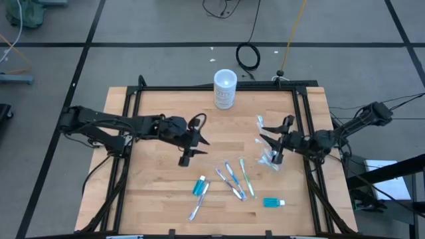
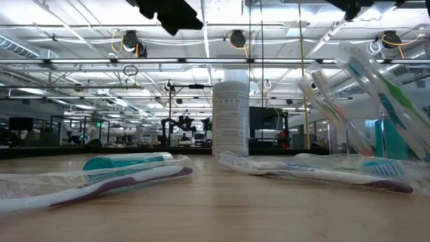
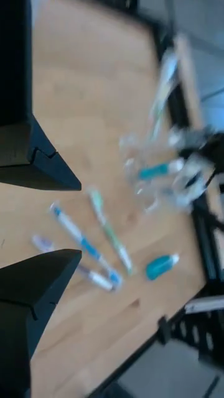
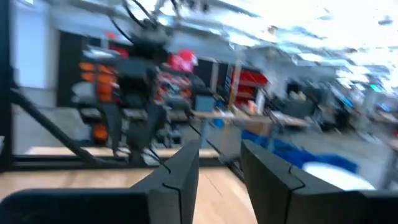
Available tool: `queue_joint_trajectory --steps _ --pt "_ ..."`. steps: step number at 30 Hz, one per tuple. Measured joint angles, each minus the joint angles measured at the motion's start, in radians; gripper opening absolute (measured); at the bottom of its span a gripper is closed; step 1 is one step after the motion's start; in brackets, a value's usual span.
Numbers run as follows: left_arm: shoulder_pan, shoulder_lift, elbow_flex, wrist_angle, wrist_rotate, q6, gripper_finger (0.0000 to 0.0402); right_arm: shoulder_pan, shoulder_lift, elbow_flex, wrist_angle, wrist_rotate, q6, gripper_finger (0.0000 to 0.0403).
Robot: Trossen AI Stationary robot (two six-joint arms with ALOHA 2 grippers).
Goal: Pick & Place toothbrushing station
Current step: Put the right purple toothbrush into the transparent organizer
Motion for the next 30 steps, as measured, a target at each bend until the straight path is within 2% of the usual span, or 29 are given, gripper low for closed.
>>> queue_joint_trajectory --steps 3,7,13,18,23,26,28,30 --pt "-0.008 0.046 0.000 -0.005 0.079 -0.054 0.0170 -0.019 0.008 0.000 0.012 -0.072 -0.030 0.0110" --pt "-0.038 0.113 0.000 -0.049 0.154 -0.143 0.0170 -0.034 0.017 0.000 0.009 -0.066 -0.019 0.0110" --pt "-0.091 0.186 0.000 -0.143 0.152 -0.225 0.0170 -0.056 0.022 0.000 0.010 -0.068 0.030 0.0110" --pt "-0.141 0.252 0.000 -0.201 0.144 -0.417 0.0170 -0.063 0.022 0.000 0.009 -0.068 0.032 0.0110" --pt "-0.198 0.331 -0.001 -0.123 0.070 -0.639 0.0170 -0.064 0.022 0.000 0.010 -0.068 0.025 0.0110" --pt "-0.222 0.377 0.000 -0.040 0.058 -0.728 0.0170 -0.064 0.022 0.000 0.013 -0.068 0.023 0.0110" --pt "-0.236 0.405 -0.001 0.002 0.055 -0.738 0.0170 -0.064 0.022 0.000 0.017 -0.068 0.024 0.0110" --pt "-0.246 0.431 -0.001 0.070 0.024 -0.673 0.0170 -0.064 0.022 0.000 0.016 -0.068 0.024 0.0110"
